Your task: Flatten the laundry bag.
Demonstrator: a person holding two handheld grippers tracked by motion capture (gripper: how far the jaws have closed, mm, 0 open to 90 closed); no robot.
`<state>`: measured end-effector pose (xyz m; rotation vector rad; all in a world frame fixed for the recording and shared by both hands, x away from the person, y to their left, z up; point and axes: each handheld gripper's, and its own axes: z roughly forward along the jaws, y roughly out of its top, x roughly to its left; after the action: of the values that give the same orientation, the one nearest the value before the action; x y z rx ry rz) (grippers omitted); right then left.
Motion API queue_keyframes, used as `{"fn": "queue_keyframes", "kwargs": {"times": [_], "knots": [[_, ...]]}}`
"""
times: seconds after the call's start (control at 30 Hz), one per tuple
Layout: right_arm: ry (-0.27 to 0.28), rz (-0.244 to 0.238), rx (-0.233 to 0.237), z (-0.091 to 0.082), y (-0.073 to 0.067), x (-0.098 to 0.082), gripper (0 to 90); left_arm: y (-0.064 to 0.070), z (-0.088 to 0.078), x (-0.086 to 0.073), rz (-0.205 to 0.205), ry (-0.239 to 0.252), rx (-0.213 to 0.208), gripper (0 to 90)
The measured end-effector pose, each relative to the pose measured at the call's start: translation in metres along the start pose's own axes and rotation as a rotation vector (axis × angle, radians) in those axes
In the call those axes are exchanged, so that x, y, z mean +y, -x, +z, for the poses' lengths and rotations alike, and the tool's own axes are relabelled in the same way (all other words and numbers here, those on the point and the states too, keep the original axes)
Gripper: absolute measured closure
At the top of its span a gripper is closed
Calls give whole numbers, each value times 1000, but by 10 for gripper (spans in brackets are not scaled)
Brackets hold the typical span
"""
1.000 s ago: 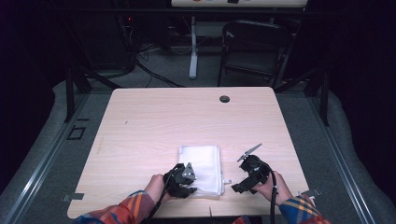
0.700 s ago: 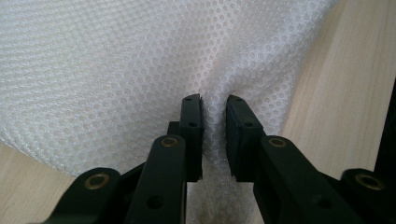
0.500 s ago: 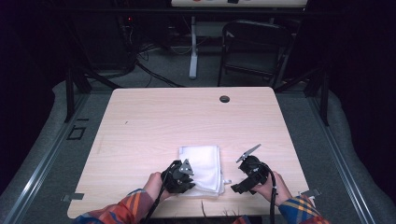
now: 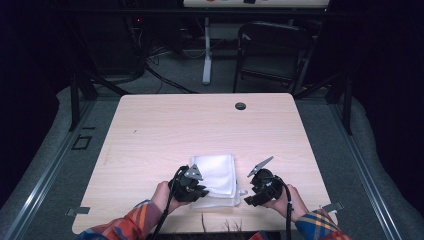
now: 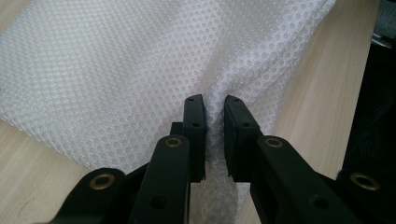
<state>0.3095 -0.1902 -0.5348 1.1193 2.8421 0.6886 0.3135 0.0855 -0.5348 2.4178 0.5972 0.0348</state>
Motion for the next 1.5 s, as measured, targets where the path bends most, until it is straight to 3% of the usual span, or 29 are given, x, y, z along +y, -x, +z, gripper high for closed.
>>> {"fn": "queue_keyframes", "kwargs": {"times": [0.03,0.13,0.2,0.4,0.6,1.0,1.13,1.3,1.5], "knots": [[0,0,0,0,0,0,518,0,0,0,-3,4,1,806],[8,-33,-3,-1,-3,4,693,-1,-1,0,-7,5,-3,805],[28,-36,2,-1,-6,6,759,-1,-1,0,-6,5,-3,805],[51,-70,1,4,-13,13,853,-2,0,0,-10,8,-11,797],[46,-95,6,9,-16,19,859,-1,1,0,-6,-3,-15,795],[86,-126,-17,25,-22,30,891,-1,3,0,-6,-16,-26,796],[36,-155,-35,36,-21,31,900,-1,3,0,-3,-22,-24,796],[47,-113,-7,40,-16,29,900,-1,2,-1,-9,-17,-25,796],[54,-136,-9,41,-17,28,900,-1,0,-1,-13,-11,-18,795]]}}
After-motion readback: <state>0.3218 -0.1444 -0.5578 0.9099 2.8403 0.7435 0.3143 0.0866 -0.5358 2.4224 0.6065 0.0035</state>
